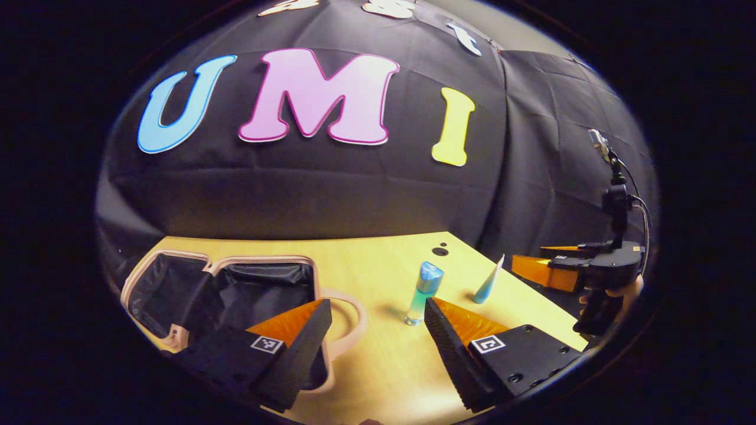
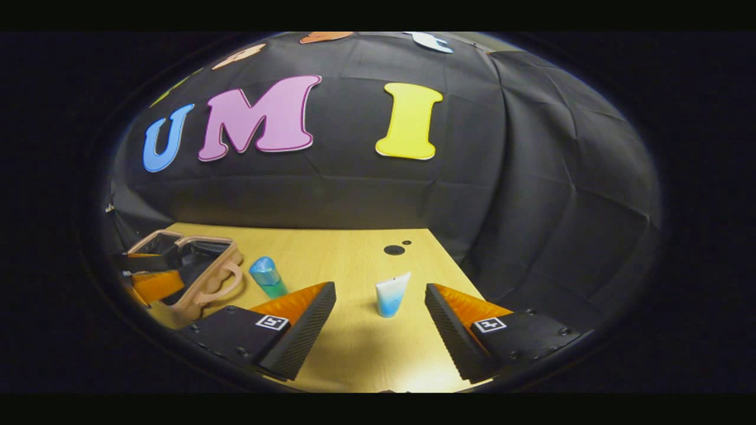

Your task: First open the suitcase, pack the skin care products into it, and then close the suitcase.

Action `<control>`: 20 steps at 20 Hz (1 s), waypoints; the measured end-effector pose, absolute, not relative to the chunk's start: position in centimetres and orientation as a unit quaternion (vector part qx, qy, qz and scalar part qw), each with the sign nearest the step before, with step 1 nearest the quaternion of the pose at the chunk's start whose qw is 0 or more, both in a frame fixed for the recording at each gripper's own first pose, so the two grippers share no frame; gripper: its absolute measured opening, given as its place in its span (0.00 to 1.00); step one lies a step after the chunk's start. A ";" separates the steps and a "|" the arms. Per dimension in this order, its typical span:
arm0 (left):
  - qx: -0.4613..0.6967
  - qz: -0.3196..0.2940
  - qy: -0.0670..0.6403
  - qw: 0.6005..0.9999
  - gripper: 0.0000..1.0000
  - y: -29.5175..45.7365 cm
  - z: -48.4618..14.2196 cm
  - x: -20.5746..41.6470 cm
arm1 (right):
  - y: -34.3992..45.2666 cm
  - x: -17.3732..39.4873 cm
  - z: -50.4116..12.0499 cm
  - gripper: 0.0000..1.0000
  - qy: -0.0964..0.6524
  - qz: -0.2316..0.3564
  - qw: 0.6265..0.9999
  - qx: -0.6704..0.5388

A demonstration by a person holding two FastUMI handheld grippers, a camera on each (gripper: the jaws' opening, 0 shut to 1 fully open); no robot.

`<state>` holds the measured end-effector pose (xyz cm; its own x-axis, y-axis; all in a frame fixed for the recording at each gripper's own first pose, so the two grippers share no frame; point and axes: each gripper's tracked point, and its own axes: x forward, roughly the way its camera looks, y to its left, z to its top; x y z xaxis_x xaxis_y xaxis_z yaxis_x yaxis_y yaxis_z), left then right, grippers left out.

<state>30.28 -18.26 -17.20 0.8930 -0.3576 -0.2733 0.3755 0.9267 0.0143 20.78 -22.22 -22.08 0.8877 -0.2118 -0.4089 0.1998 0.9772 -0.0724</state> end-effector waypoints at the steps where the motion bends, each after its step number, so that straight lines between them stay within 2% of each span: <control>1: 0.036 -0.197 0.143 0.969 0.99 -19.7 -18.6 31.1 | -22.5 20.9 -22.5 0.97 0.215 -0.105 0.971 -0.015; 6: 0.055 -0.198 0.175 0.963 0.99 -23.7 -24.2 35.5 | -23.7 21.2 -25.3 0.97 0.236 -0.107 0.966 -0.005; 11: 0.078 -0.209 0.187 0.957 0.99 -25.7 -24.7 37.0 | -24.1 22.2 -27.3 0.97 0.245 -0.109 0.963 -0.003; 15: 0.083 -0.199 0.191 0.957 0.94 -27.0 -22.9 37.5 | -24.2 23.2 -29.8 0.98 0.260 -0.112 0.959 -0.002; 19: 0.076 -0.172 0.200 0.961 0.72 -27.2 -24.5 39.3 | -24.3 24.4 -32.0 0.95 0.270 -0.121 0.955 0.004; 20: 0.074 -0.169 0.201 0.962 0.66 -27.1 -24.8 39.5 | -24.4 24.9 -32.6 0.98 0.274 -0.124 0.954 0.009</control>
